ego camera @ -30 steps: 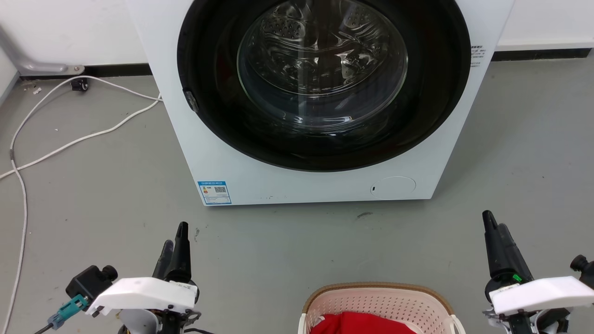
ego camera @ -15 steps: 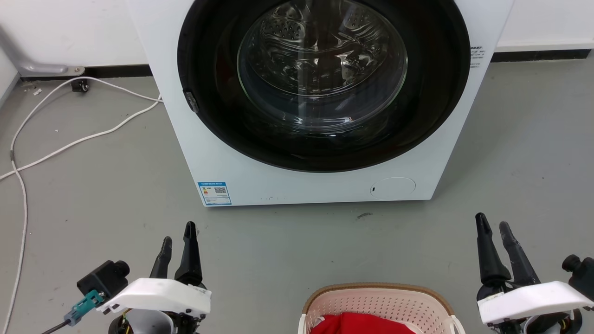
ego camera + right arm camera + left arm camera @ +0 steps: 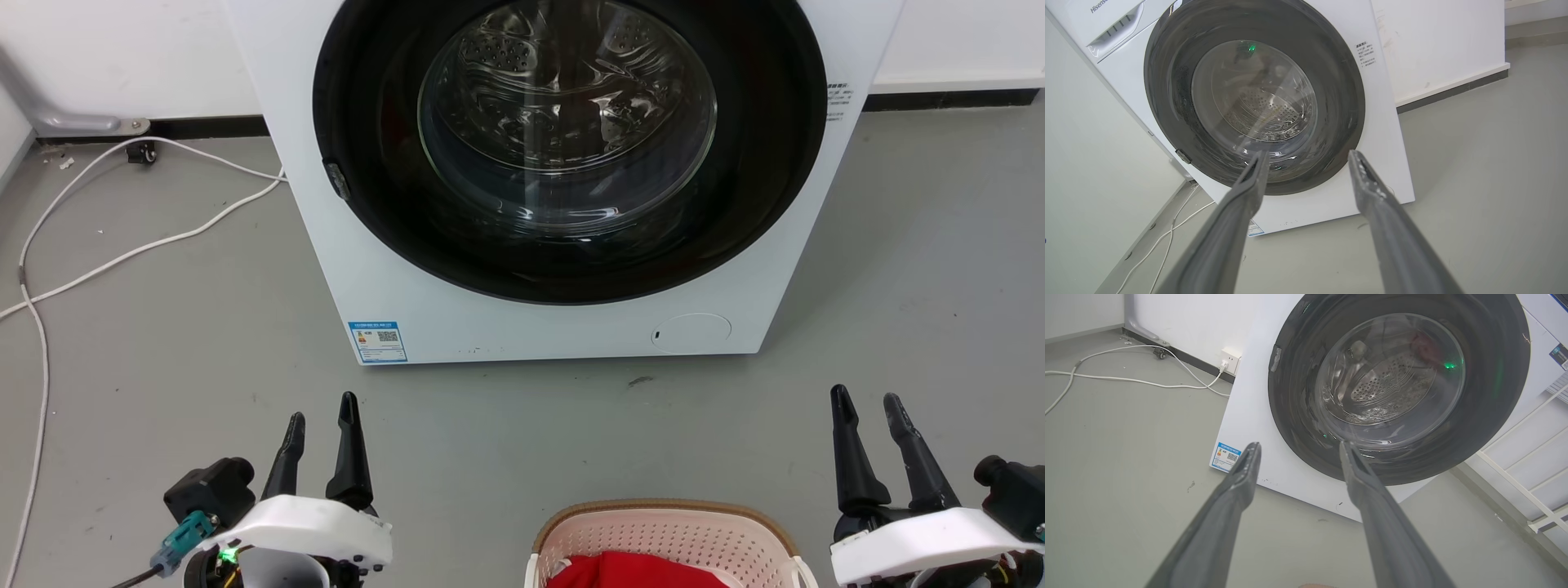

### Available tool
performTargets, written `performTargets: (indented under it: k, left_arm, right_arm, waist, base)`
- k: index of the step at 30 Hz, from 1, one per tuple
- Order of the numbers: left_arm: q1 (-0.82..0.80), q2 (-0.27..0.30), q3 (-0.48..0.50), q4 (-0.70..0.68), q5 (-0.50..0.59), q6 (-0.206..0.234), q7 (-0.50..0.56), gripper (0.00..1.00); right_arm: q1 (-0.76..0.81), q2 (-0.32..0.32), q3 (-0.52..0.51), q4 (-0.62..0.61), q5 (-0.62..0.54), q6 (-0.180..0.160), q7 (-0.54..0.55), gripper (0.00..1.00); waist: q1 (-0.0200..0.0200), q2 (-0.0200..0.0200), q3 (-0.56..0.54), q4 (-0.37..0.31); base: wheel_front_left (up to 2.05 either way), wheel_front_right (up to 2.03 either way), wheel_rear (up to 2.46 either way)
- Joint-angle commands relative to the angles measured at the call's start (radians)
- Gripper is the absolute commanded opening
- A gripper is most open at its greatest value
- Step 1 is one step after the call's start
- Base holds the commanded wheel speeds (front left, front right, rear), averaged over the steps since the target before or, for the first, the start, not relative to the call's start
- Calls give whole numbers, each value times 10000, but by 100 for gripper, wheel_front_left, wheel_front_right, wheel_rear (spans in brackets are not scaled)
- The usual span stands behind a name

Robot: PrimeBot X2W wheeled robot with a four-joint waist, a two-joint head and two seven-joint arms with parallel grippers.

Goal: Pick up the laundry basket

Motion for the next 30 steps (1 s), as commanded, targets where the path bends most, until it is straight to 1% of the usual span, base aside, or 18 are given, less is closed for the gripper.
performTargets:
  k: [1, 16, 30]
  left_arm:
    - [31, 67, -44, -148, 234, 65, -101, 100]
    - [177, 65, -256, -288, 1764, 291, -485, 100]
    - [310, 38, -407, -413, 3045, 348, -811, 100]
  right_arm:
    - [-1, -31, 25, -179, -219, 0, -90, 100]
    - [258, -31, -120, -556, -1726, 0, -476, 100]
    - [490, -31, -233, -924, -2781, -1, -785, 100]
  waist:
    - [-1, 0, -4, 2]
    - [-1, 0, -27, 32]
    - [-1, 0, -51, 40]
  base:
    - [0, 0, 0]
    - [0, 0, 0]
    - [0, 0, 0]
